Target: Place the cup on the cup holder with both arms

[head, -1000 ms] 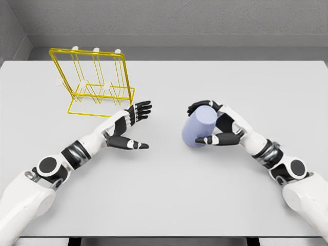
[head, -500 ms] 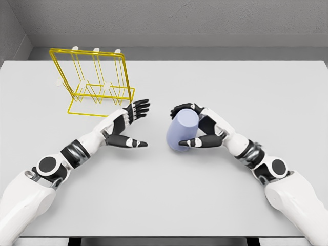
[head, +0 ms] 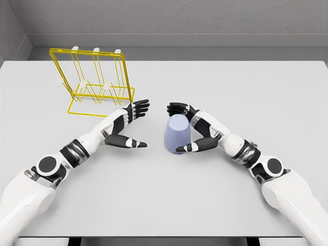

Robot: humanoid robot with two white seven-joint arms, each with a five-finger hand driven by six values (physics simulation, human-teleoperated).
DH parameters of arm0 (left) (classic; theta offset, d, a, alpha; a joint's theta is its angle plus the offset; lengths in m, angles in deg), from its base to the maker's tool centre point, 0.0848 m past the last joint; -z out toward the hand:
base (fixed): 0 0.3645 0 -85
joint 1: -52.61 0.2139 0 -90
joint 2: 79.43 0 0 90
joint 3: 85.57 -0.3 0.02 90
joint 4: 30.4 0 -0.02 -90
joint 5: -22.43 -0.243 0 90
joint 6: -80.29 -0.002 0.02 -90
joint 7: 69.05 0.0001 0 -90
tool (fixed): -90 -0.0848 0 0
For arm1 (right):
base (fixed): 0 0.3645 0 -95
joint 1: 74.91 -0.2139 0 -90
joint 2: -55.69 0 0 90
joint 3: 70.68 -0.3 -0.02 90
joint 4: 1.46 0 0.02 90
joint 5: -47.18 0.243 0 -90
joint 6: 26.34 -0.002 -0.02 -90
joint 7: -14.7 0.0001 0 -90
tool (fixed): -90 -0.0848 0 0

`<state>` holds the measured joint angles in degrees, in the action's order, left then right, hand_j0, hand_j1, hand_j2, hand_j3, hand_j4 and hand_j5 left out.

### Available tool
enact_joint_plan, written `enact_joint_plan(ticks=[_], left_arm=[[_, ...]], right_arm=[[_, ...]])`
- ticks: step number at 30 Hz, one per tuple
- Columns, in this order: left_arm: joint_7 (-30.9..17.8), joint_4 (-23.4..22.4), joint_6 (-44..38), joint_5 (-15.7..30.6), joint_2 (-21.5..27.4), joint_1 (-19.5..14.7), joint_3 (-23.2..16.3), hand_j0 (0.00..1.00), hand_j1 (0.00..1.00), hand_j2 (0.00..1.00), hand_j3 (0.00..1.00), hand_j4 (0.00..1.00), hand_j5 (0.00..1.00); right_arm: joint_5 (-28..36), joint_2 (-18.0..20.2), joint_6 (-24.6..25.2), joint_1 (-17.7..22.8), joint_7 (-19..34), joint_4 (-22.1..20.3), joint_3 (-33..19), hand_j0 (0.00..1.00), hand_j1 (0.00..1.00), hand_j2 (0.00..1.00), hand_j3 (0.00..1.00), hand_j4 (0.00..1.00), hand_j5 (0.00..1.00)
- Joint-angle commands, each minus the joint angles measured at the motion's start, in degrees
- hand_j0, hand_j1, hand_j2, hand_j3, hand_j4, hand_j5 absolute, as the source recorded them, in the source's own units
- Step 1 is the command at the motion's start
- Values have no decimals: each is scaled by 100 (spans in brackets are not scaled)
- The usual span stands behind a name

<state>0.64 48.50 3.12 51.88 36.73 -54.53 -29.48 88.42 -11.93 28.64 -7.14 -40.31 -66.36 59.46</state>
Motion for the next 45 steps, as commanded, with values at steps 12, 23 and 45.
enact_joint_plan(ticks=[12, 23, 45], left_arm=[[-17, -15, 9, -309, -392, 79, 113, 100, 100, 100, 100, 100, 100], [-26, -332, 281, -317, -682, 97, 60, 100, 100, 100, 100, 100, 100], [-553, -569, 528, -335, -998, -35, 34, 100, 100, 100, 100, 100, 100]], right_arm=[[16, 934, 2, -106, 1, 101, -323, 100, 100, 100, 100, 100, 100], [16, 1919, 2, -519, 1, 101, -288, 100, 100, 100, 100, 100, 100], [-3790, 2402, 2, -1881, -353, -5, -182, 100, 100, 100, 100, 100, 100]])
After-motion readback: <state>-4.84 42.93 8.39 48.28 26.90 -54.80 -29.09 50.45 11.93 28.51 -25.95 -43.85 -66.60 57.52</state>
